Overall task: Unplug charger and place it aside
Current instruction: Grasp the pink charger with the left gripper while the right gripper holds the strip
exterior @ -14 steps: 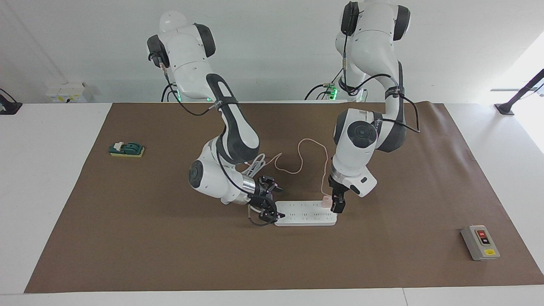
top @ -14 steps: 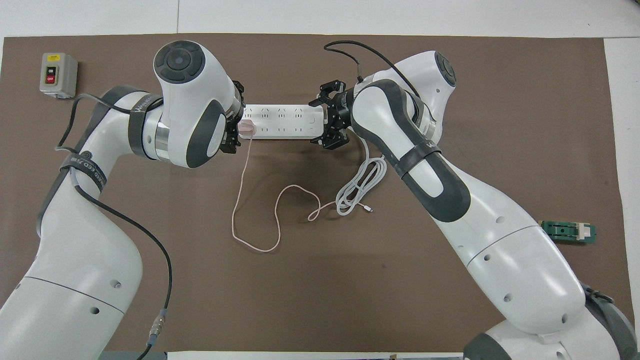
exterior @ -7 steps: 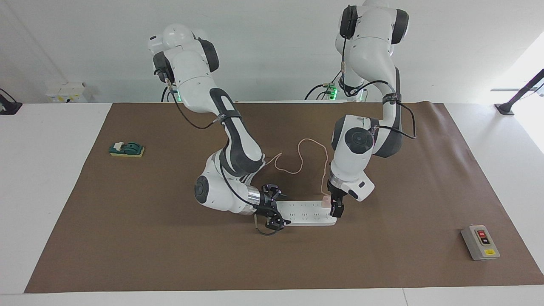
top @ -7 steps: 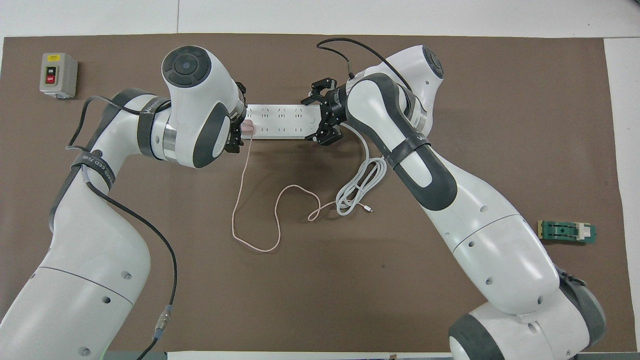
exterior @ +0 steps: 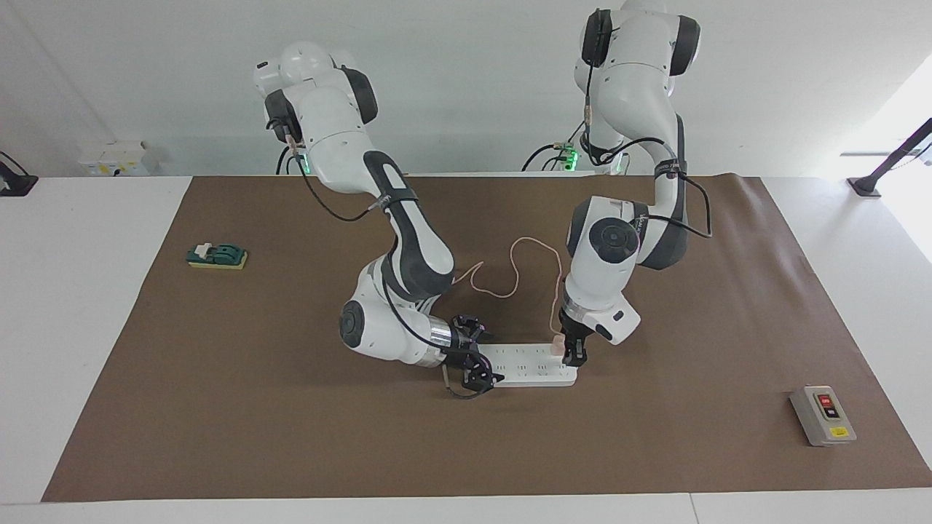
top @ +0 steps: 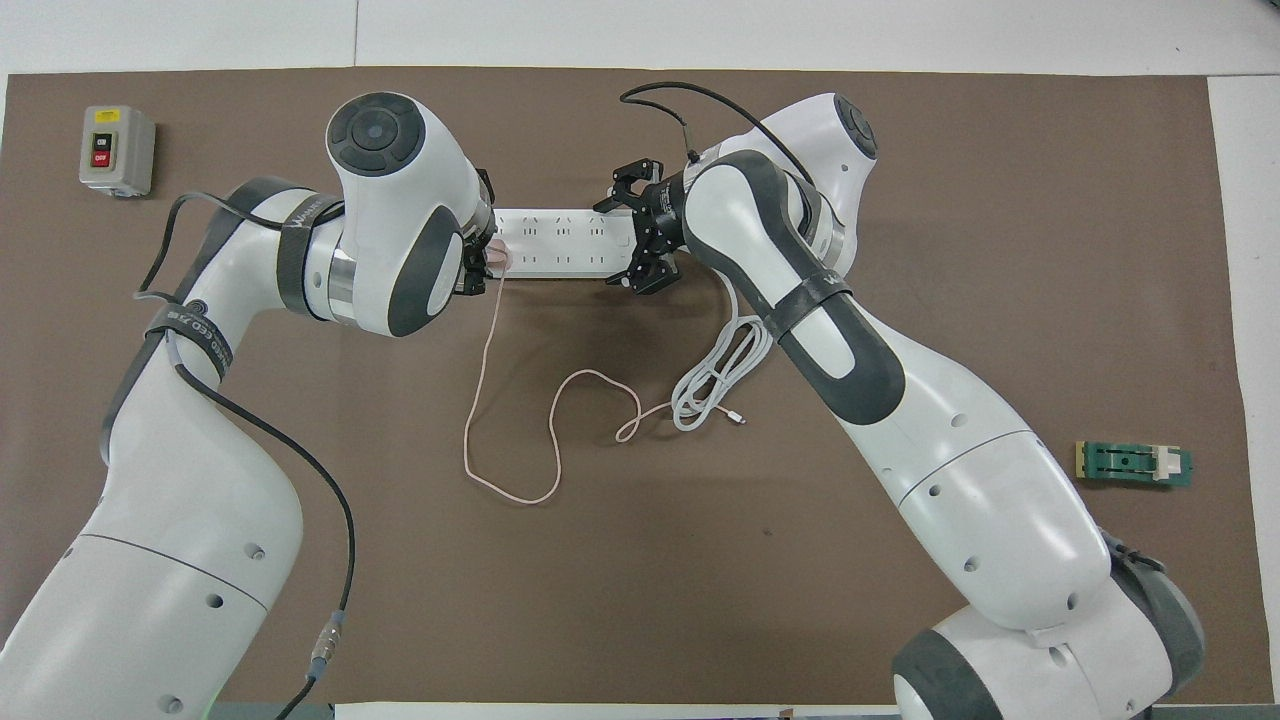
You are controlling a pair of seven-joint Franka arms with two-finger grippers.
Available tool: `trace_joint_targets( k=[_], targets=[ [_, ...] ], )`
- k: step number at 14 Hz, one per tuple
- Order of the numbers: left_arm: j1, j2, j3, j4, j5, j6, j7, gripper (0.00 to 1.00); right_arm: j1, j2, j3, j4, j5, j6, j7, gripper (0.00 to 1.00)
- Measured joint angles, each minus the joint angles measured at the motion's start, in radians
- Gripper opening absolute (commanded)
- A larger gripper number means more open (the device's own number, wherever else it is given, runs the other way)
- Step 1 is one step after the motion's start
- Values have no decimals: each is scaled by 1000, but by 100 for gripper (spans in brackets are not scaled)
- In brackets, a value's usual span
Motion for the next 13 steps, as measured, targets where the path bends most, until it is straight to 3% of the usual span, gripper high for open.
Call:
trace_joint_targets(
  k=[1, 2, 11, 12, 13],
  targets=[
    [-1, 0, 0, 0, 0, 0, -10, 21, 0, 0, 0, 0, -2, 0, -10, 100],
    [-3, 0, 0, 0, 0, 0, -21, 0, 0, 1, -1, 1, -2, 0, -21, 100],
    [-4, 0, 0, 0, 0, -4, -31, 0, 0, 15, -15, 8, -9, 13, -52, 100],
    [-4, 0, 0, 0, 0, -4, -31, 0, 4, 15, -15, 8, -18, 18, -55, 87],
    [-4, 0, 0, 0, 0, -5, -31, 0, 10, 15, -15, 8, -30, 29, -55, 52]
  ],
)
